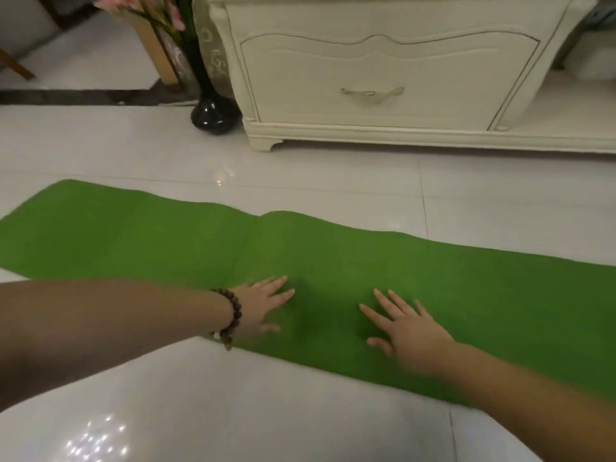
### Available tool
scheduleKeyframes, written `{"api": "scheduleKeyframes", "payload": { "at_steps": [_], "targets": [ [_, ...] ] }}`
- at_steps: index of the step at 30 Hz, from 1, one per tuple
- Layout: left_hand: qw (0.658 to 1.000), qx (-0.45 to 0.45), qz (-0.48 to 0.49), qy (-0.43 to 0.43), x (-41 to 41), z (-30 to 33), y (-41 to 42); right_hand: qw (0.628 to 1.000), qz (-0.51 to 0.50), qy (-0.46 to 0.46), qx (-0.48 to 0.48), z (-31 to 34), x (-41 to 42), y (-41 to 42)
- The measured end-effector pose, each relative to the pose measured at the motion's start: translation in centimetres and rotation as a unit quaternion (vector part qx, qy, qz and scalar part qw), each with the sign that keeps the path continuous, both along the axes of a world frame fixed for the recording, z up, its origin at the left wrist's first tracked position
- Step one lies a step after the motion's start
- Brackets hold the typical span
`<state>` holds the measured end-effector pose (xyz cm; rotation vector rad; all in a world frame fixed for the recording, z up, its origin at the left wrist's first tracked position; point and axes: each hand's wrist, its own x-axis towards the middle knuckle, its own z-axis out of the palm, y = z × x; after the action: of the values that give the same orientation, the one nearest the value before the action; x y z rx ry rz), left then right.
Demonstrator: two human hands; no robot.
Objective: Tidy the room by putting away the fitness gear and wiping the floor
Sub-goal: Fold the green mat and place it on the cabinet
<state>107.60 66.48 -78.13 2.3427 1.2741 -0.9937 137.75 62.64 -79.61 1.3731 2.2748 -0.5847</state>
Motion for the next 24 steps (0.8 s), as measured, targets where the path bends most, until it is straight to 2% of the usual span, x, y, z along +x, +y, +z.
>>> {"api": "scheduleKeyframes", "payload": {
  "at_steps": [3,6,9,12,14,17,19,21,24],
  "targets": [
    [0.999,0.047,0.003,-0.004,-7.5,-0.1,1.0,0.999,0.036,-0.004,0.021,2.2,-7.1,2.7],
    [0.995,0.043,0.087,0.015,-14.9,-2.3,-0.2,0.998,0.042,0.019,0.037,2.3,-15.6,4.2],
    [0.988,0.023,0.15,0.011,-20.7,-5.0,-2.5,0.997,0.058,0.025,0.053,-0.1,-23.6,3.4],
    [0.987,0.054,0.147,-0.017,-24.2,-6.6,-3.2,0.997,0.067,0.009,0.043,-3.6,-29.2,1.3],
    [0.987,0.077,0.135,-0.037,-25.7,-7.1,-2.8,0.997,0.064,-0.034,0.036,-5.0,-30.9,0.4],
    [0.99,0.092,0.106,-0.012,-28.5,-6.7,-2.1,0.996,0.042,-0.048,0.058,-6.8,-31.1,0.5],
    [0.984,0.103,0.143,0.01,-30.7,-5.6,-1.3,0.996,0.043,-0.054,0.048,-6.8,-31.6,0.5],
    [0.977,0.1,0.185,0.025,-32.0,-4.3,-0.7,0.994,0.06,-0.037,0.088,-6.8,-32.1,0.5],
    [0.973,0.121,0.193,0.025,-32.2,-3.1,-0.6,0.994,0.042,-0.041,0.091,-6.7,-32.2,0.4]
  ]
}}
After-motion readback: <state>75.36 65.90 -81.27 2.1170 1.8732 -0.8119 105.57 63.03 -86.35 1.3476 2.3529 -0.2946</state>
